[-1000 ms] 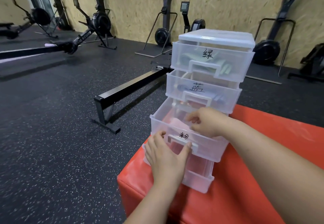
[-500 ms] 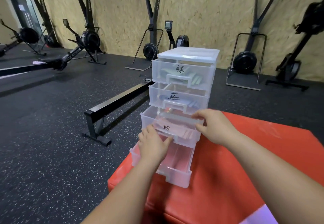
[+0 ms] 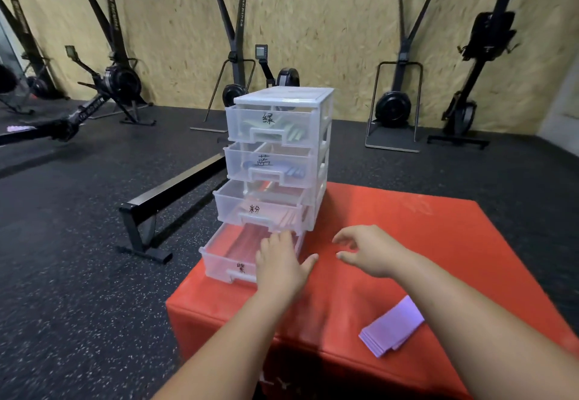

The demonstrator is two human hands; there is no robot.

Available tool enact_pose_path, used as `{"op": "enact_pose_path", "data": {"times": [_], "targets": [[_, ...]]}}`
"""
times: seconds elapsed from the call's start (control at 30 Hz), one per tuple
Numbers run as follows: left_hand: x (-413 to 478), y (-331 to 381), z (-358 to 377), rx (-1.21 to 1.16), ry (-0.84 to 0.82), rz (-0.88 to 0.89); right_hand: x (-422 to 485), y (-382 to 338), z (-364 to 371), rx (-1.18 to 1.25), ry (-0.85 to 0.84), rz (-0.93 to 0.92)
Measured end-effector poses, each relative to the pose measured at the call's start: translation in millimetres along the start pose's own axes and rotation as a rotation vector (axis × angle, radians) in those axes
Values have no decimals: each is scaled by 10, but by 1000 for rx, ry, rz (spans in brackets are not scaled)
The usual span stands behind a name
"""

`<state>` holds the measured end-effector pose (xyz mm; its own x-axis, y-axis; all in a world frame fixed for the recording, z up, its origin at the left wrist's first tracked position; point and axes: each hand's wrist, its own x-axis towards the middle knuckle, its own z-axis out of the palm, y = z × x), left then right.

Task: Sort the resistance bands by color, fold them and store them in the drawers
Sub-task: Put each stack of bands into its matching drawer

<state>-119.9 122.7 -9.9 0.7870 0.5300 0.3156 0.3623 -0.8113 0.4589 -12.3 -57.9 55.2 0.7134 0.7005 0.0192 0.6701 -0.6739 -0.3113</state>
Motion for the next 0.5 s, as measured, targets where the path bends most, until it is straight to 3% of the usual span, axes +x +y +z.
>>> {"op": "enact_pose_path", "data": {"times": [0.37,0.5], "targets": [[-528,635,576,-185,-443,349,-831,899,254,32,-60,230],[-577,780,751,-195,-542,419,-1016,1279,498,58,78,351]]}}
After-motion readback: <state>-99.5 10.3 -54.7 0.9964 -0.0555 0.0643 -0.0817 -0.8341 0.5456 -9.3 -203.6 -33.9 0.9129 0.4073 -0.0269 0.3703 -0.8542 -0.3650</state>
